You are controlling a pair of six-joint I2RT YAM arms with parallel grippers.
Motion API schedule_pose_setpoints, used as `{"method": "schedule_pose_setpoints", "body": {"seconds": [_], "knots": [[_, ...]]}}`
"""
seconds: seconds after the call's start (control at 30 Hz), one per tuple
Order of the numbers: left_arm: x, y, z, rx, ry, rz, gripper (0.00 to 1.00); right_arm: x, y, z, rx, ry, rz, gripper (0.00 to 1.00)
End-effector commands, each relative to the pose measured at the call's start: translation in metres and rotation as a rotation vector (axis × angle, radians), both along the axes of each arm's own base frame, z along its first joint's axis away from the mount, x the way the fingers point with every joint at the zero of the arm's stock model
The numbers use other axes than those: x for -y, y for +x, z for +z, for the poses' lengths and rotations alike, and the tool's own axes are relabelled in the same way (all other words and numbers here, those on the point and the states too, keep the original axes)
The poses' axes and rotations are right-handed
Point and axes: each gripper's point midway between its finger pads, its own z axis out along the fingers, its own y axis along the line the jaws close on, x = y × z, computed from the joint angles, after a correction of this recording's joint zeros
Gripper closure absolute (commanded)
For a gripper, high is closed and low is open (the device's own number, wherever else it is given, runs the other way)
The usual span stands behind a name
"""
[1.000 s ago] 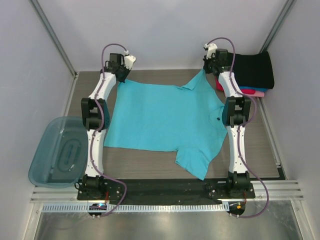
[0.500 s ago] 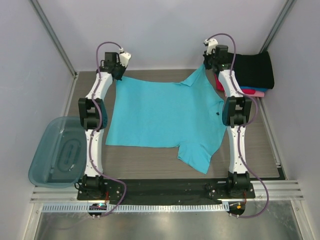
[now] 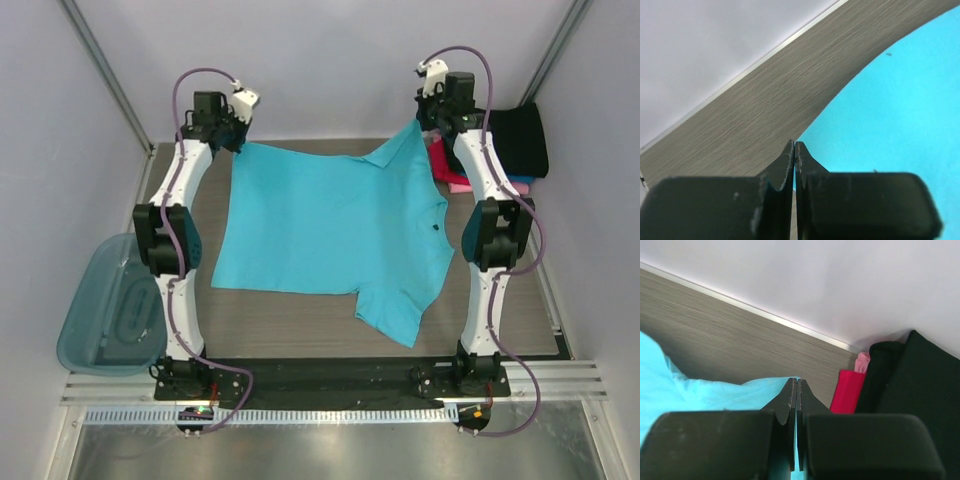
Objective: Fold and stack the t-shirts
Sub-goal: Fold the tshirt
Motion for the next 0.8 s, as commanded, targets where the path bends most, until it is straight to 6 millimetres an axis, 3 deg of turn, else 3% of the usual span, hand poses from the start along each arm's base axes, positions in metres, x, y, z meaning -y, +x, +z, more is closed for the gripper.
{"method": "schedule_pose_setpoints", "body": {"seconds": [0.0,0.03,0.13,0.17,0.3,0.57,0.77], "knots": [[0.006,-0.019,0.025,0.034,-0.004,-0.074,1.00,-0.002,-0.028,0.038,0.034,-0.015,0.010,0.99],[0.007,-0.023,0.030,0.042,0.003,-0.080,1.00,-0.002,-0.035,0.048,0.042,-0.011,0.007,0.99],[0.005,-0.031,0.026,0.026,0.021,-0.087,1.00,-0.004,-0.049,0.043,0.008,-0.005,0.010,0.99],[0.004,-0.034,0.028,0.029,0.028,-0.088,1.00,-0.004,-0.056,0.053,0.021,-0.005,0.012,0.99],[0.001,-0.039,0.025,0.021,0.047,-0.093,1.00,-0.001,-0.075,0.040,-0.024,-0.028,0.018,0.99],[-0.004,-0.033,0.012,0.009,0.057,-0.084,1.00,0.011,-0.082,0.009,-0.091,-0.052,-0.002,0.99],[-0.015,-0.031,0.009,-0.004,0.045,-0.080,1.00,0.021,-0.090,0.010,-0.103,-0.051,-0.013,0.99]]}}
